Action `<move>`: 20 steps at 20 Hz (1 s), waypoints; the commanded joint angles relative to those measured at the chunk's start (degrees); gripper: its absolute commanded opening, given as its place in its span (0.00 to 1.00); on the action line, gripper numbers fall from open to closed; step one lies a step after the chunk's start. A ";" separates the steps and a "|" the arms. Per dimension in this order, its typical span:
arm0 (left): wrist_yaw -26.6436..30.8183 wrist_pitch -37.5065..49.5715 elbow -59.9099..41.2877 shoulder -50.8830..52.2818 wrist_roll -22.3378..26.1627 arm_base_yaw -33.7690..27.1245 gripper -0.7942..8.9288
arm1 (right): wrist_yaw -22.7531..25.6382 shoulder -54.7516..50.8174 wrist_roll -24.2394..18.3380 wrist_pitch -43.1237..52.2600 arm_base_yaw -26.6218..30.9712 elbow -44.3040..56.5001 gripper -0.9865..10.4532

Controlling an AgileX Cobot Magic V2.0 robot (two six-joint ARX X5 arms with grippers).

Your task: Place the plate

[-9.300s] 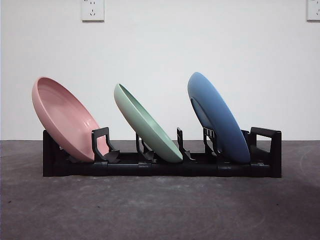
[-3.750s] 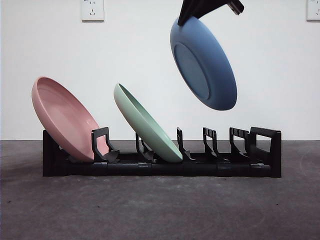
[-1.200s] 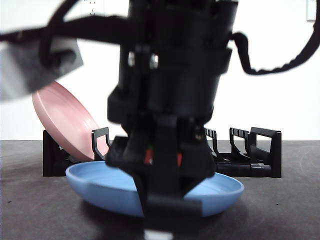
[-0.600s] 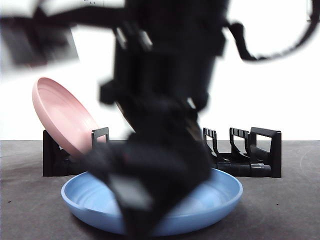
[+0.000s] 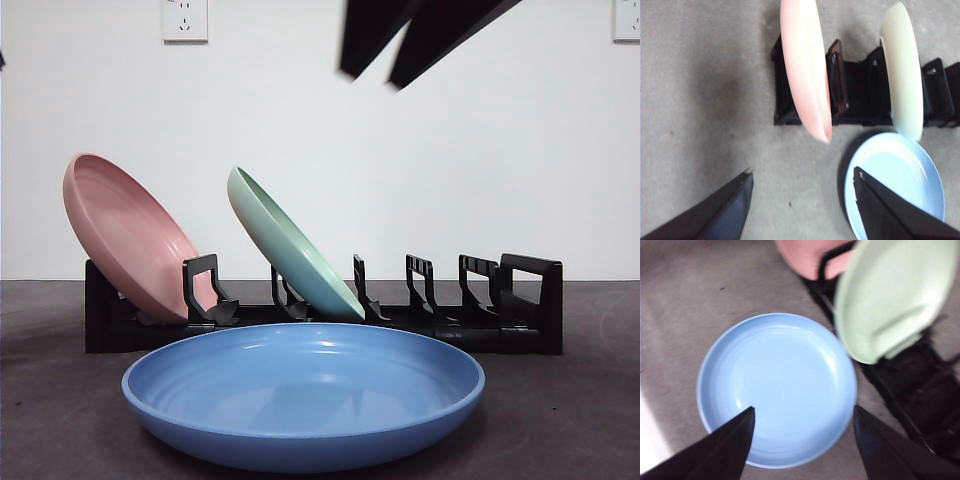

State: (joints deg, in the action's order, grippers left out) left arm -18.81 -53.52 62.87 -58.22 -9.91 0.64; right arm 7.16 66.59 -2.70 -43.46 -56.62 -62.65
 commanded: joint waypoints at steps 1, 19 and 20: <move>3.10 0.85 4.68 -5.11 -0.20 1.01 0.40 | -0.28 -1.81 1.31 -0.52 1.62 -0.79 0.36; 19.28 7.02 20.87 -32.37 -0.20 11.06 0.40 | -0.24 -4.79 2.47 -1.66 4.26 -0.79 0.36; 19.28 6.99 20.87 -32.59 -0.20 11.06 0.40 | -0.24 -4.79 2.60 -1.66 4.26 -0.79 0.36</move>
State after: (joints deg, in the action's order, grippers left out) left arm 0.14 -46.87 82.15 -90.00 -10.07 11.53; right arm 7.05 61.36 -0.99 -45.30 -51.90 -62.65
